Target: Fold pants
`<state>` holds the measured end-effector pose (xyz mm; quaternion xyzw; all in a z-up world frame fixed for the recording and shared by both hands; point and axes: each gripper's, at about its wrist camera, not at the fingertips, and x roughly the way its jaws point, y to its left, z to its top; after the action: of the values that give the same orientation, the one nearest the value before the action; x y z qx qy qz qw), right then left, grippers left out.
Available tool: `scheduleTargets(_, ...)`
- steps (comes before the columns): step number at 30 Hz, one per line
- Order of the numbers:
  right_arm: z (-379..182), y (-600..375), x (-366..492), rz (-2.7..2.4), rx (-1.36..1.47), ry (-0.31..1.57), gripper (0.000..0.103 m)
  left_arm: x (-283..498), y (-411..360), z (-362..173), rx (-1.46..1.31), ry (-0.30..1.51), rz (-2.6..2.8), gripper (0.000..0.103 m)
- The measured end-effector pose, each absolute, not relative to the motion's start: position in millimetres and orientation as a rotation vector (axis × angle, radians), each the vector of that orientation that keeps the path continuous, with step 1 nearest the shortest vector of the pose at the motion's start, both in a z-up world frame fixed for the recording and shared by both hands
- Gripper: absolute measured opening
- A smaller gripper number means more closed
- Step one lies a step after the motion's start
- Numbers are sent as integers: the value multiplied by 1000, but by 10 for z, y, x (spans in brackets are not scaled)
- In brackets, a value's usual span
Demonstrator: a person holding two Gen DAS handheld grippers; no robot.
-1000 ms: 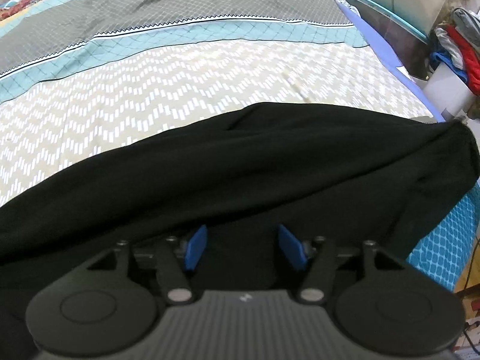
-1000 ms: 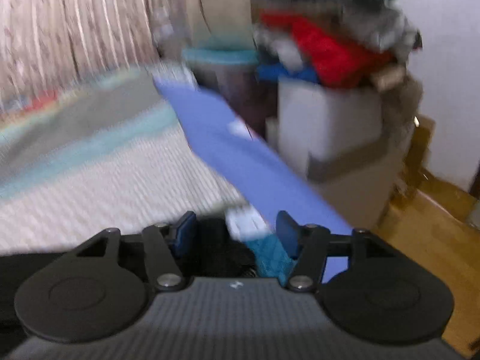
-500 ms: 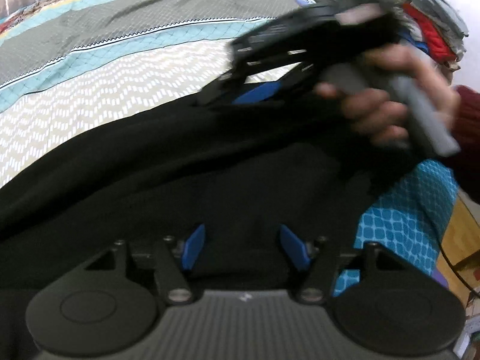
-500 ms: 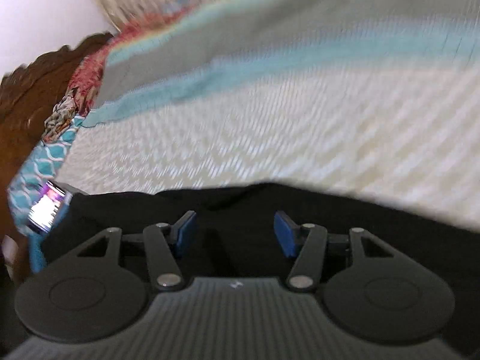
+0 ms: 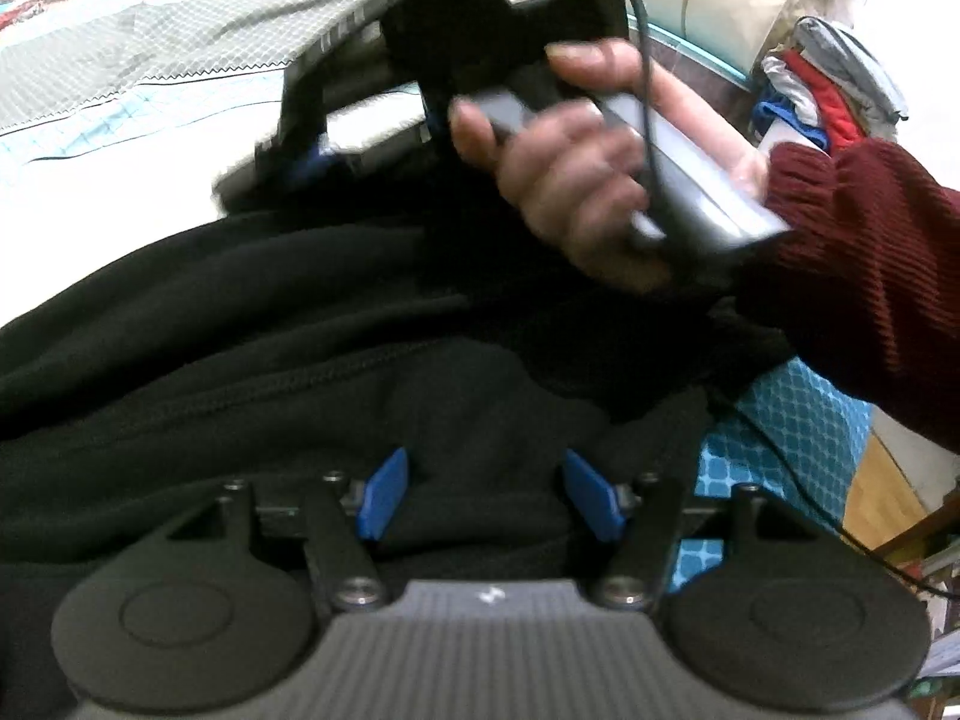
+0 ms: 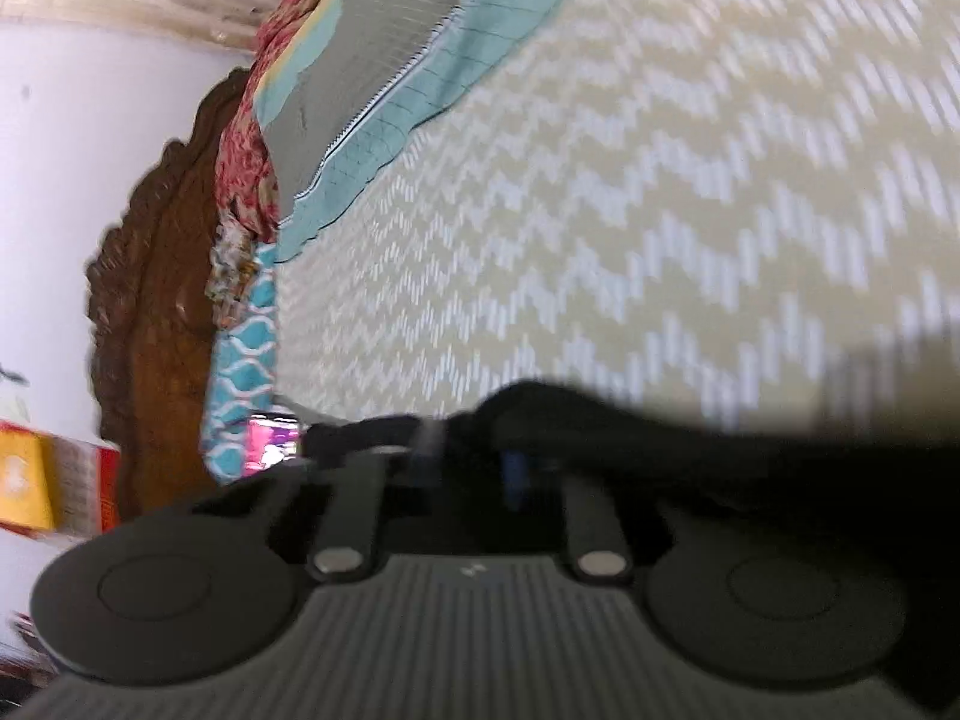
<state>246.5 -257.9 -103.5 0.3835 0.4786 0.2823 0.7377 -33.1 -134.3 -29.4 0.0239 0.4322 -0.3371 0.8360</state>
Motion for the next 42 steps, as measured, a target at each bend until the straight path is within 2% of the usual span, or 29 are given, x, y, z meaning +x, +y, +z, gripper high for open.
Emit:
scheduleTargets(2, -912, -2687, 2490, 571, 869, 938, 8, -345, -1343, -298, 46, 911, -718, 60)
scheduleTargets(6, -870, -2792, 2651, 391, 840, 850, 6, -338, -1300, -305, 37, 912, -723, 61)
scheduleTargets(8, -878, -2930, 2702, 268, 864, 772, 10, -343, -1286, -296, 41, 913, -724, 61)
scheduleTargets(11, -863, -3141, 2721, 245, 943, 789, 12, -309, -1243, -269, 25, 928, -735, 61)
scheduleTargets(14, -598, -3118, 2530, 330, 735, 801, 14, -207, -1138, -263, -47, 959, -736, 61)
scheduleTargets(15, -515, -3059, 2441, 371, 646, 813, 20, -172, -1104, -269, -71, 969, -733, 61)
scheduleTargets(16, -505, -3004, 2330, 406, 577, 827, 36, -150, -1081, -274, -89, 977, -729, 61)
scheduleTargets(18, -496, -2825, 2150, 458, 439, 851, 62, -140, -1074, -283, -106, 982, -724, 61)
scheduleTargets(20, -551, -2562, 2054, 488, 278, 883, 62, -157, -1096, -275, -90, 978, -719, 61)
scheduleTargets(22, -667, -2306, 2001, 508, 144, 929, 58, -172, -1104, -260, -72, 975, -717, 61)
scheduleTargets(23, -729, -2167, 1975, 499, 55, 940, 49, -176, -1105, -257, -69, 975, -717, 61)
scheduleTargets(24, -770, -2026, 1927, 480, -49, 901, 22, -177, -1098, -260, -68, 975, -716, 61)
scheduleTargets(25, -804, -1981, 1922, 473, -69, 865, 12, -169, -1094, -261, -69, 976, -717, 61)
scheduleTargets(28, -669, -1954, 2089, 407, 3, 795, 8, -141, -1110, -247, -70, 968, -698, 61)
scheduleTargets(31, -599, -1911, 2342, 370, 81, 766, 8, -128, -1126, -272, -53, 963, -677, 61)
scheduleTargets(34, -945, -1779, 2501, 331, -8, 889, 9, -147, -1150, -309, -29, 962, -681, 61)
scheduleTargets(36, -989, -1794, 2461, 325, 1, 851, 10, -165, -1154, -293, -10, 960, -685, 61)
scheduleTargets(38, -842, -1968, 2387, 326, 80, 833, 21, -174, -1129, -272, -16, 971, -686, 62)
scheduleTargets(39, -765, -2074, 2318, 322, 113, 814, 31, -165, -1122, -260, -20, 980, -684, 62)
scheduleTargets(40, -679, -2161, 2221, 304, 133, 777, 35, -154, -1114, -233, -27, 989, -680, 62)
scheduleTargets(42, -505, -2445, 1905, 257, 165, 717, 35, -156, -1085, -173, -52, 991, -678, 62)
